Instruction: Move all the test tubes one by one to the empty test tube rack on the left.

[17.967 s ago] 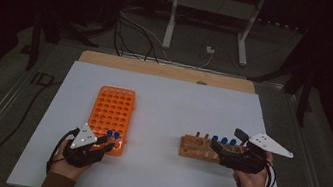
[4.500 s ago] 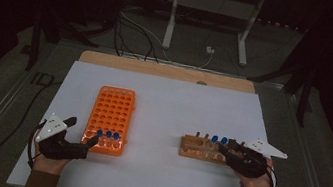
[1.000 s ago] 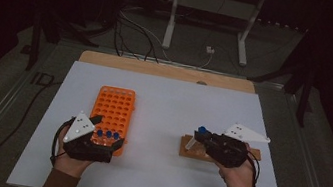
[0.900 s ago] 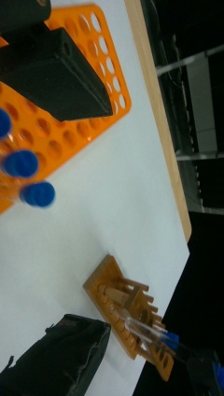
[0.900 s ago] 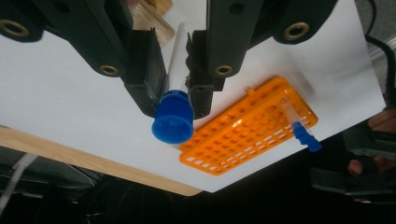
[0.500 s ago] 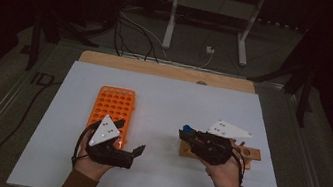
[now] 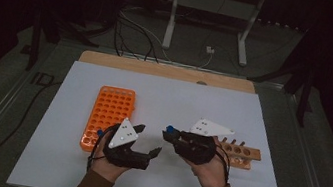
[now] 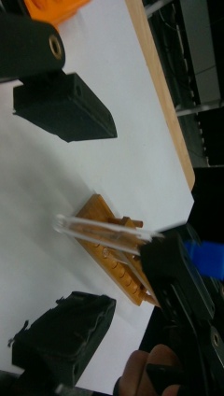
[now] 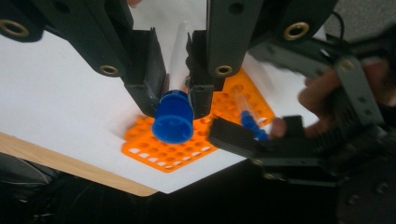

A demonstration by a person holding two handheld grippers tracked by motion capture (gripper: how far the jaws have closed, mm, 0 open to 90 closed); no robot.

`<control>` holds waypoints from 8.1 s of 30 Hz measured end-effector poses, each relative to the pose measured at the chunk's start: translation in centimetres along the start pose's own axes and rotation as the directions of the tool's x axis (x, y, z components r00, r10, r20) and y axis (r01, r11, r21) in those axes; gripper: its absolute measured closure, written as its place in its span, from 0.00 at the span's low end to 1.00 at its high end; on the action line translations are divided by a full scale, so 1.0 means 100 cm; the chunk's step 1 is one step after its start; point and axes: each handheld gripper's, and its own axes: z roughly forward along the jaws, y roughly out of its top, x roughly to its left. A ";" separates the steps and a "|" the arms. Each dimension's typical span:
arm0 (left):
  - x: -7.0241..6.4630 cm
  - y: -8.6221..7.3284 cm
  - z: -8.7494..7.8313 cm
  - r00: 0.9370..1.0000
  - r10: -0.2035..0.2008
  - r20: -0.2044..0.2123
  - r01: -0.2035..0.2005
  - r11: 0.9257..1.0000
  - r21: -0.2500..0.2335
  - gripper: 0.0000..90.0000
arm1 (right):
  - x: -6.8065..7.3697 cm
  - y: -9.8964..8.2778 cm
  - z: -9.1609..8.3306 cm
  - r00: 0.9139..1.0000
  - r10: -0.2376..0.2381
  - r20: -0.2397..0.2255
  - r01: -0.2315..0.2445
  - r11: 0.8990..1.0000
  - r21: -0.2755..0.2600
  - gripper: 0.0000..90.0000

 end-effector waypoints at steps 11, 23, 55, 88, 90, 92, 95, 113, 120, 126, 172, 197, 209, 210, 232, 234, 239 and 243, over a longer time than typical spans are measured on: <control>-0.004 -0.002 0.008 0.999 0.025 0.028 -0.026 0.999 0.027 0.69 | 0.008 -0.001 0.007 0.999 -0.007 -0.040 0.007 1.000 0.010 0.85; -0.004 -0.004 0.009 0.998 0.039 0.055 -0.041 0.999 0.032 0.86 | 0.008 -0.002 0.008 0.998 -0.004 -0.067 0.006 1.000 0.027 0.81; 0.044 -0.009 -0.056 0.997 -0.054 -0.052 0.052 0.998 -0.038 0.86 | -0.046 -0.022 -0.049 0.981 0.064 0.181 -0.053 0.996 -0.066 0.01; 0.088 -0.053 -0.115 0.966 -0.114 -0.230 0.103 0.993 -0.060 0.85 | -0.073 -0.051 -0.091 0.940 0.127 0.316 -0.100 0.990 -0.099 0.00; 0.090 -0.057 -0.112 0.966 -0.119 -0.230 0.108 0.992 -0.060 0.85 | -0.073 -0.051 -0.093 0.940 0.128 0.317 -0.101 0.990 -0.101 0.00; 0.092 -0.060 -0.110 0.966 -0.119 -0.228 0.109 0.992 -0.058 0.85 | -0.073 -0.052 -0.094 0.940 0.128 0.316 -0.100 0.990 -0.104 0.00; 0.094 -0.064 -0.105 0.966 -0.117 -0.230 0.110 0.993 -0.043 0.85 | -0.074 -0.052 -0.095 0.938 0.132 0.320 -0.103 0.989 -0.106 0.00; 0.098 -0.079 -0.088 0.968 -0.110 -0.227 0.116 0.993 0.011 0.85 | -0.074 -0.057 -0.094 0.940 0.139 0.313 -0.111 0.988 -0.104 0.00; 0.097 -0.086 -0.084 0.968 -0.098 -0.230 0.113 0.992 0.052 0.85 | -0.073 -0.058 -0.093 0.943 0.135 0.304 -0.108 0.989 -0.104 0.00; 0.095 -0.089 -0.080 0.968 -0.065 -0.243 0.103 0.984 0.147 0.86 | -0.074 -0.060 -0.093 0.945 0.135 0.299 -0.109 0.989 -0.102 0.00; 0.094 -0.085 -0.098 0.971 -0.137 -0.197 0.143 0.990 0.012 0.28 | -0.080 -0.067 -0.086 0.939 0.145 0.313 -0.130 0.989 -0.069 0.02; 0.090 -0.078 -0.099 0.955 -0.181 -0.236 0.173 0.983 -0.053 0.01 | -0.082 -0.082 -0.057 0.930 0.109 0.351 -0.131 0.991 0.040 0.16; 0.087 -0.075 -0.098 0.957 -0.184 -0.227 0.176 0.983 -0.054 0.01 | -0.077 -0.084 -0.049 0.937 0.040 0.348 -0.064 0.996 0.058 0.74; 0.087 -0.075 -0.098 0.957 -0.184 -0.226 0.175 0.983 -0.056 0.01 | -0.077 -0.084 -0.048 0.936 0.034 0.350 -0.057 0.997 0.058 0.77; 0.081 -0.063 -0.100 0.965 -0.163 -0.207 0.152 0.986 -0.071 0.02 | -0.070 -0.057 -0.063 0.932 0.020 0.361 -0.022 1.000 0.000 0.86; 0.078 -0.059 -0.100 0.967 -0.156 -0.201 0.144 0.987 -0.073 0.02 | -0.070 -0.053 -0.067 0.933 0.021 0.359 -0.020 1.000 -0.007 0.86; 0.072 -0.050 -0.100 0.973 -0.140 -0.186 0.125 0.988 -0.089 0.02 | -0.068 -0.040 -0.078 0.942 0.037 0.333 -0.021 0.999 -0.050 0.86; 0.065 -0.040 -0.096 0.978 -0.119 -0.169 0.104 0.990 -0.096 0.02 | -0.063 -0.029 -0.084 0.949 0.028 0.313 -0.007 0.998 -0.068 0.86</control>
